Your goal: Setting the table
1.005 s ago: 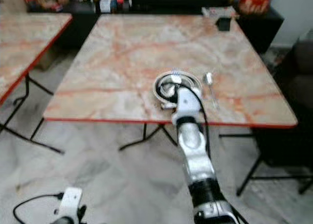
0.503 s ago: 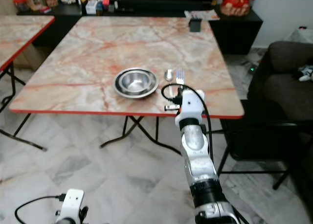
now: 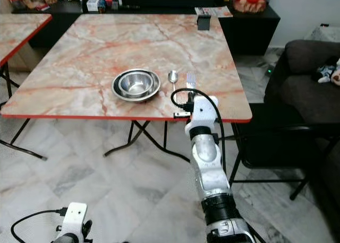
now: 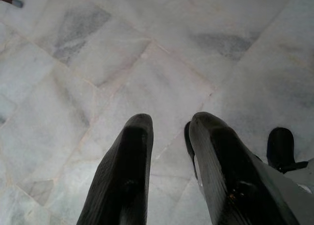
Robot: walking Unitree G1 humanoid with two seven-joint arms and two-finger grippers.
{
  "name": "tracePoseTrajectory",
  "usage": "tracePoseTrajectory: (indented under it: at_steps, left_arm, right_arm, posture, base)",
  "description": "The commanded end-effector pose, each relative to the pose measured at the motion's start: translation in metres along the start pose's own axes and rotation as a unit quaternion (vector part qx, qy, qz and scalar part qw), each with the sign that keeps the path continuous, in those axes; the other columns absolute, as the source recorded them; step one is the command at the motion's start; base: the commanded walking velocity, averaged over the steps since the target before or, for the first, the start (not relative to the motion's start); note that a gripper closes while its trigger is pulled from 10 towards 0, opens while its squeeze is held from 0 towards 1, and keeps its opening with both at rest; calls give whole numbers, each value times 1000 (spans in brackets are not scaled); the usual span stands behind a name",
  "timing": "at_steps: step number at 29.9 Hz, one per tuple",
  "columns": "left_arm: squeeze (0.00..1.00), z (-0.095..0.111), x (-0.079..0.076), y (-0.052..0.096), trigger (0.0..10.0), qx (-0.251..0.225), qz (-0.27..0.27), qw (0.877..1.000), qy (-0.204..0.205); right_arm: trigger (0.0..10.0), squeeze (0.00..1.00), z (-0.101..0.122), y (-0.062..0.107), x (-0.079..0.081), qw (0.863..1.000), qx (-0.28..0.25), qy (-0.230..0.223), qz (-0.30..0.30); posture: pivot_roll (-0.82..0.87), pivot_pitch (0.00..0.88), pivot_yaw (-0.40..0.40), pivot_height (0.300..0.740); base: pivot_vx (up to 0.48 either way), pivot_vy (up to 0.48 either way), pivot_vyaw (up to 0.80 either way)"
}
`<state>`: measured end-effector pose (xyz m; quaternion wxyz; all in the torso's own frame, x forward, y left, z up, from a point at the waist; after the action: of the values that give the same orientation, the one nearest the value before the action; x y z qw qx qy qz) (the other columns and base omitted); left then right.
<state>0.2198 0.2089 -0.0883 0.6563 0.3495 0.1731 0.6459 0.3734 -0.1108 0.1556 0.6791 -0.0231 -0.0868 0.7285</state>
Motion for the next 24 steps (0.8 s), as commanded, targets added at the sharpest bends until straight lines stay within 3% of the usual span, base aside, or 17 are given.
tracePoseTrajectory:
  at_steps: [1, 24]
  left_arm:
    - [0, -6, 4, 1, 10000, 11, 6, 1000, 0]
    - [0, -6, 4, 2, 10000, 11, 4, 1000, -2]
  right_arm:
    - [10000, 0, 3, -1, 2, 1000, -5, -3, 4]
    - [10000, 0, 2, -1, 8, 1000, -1, -5, 17]
  posture:
    - [-1, 129, -1, 740]
    - [-2, 129, -1, 740]
  base:
    - [371, 0, 0]
    - [381, 0, -48]
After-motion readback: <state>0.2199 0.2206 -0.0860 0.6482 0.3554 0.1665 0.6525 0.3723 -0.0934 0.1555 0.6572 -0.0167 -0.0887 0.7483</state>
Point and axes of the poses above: a point about 5 cm out from each wrist's last joint towards the gripper, its own y axis pointing back from the gripper into the wrist, its own z axis along the axis of the wrist's last joint, x = y × z, the point moved 3 cm from there along -y, pointing out of the wrist towards the gripper, and after that the axes turned 6 degrees about -y, right-handed, at the moved point
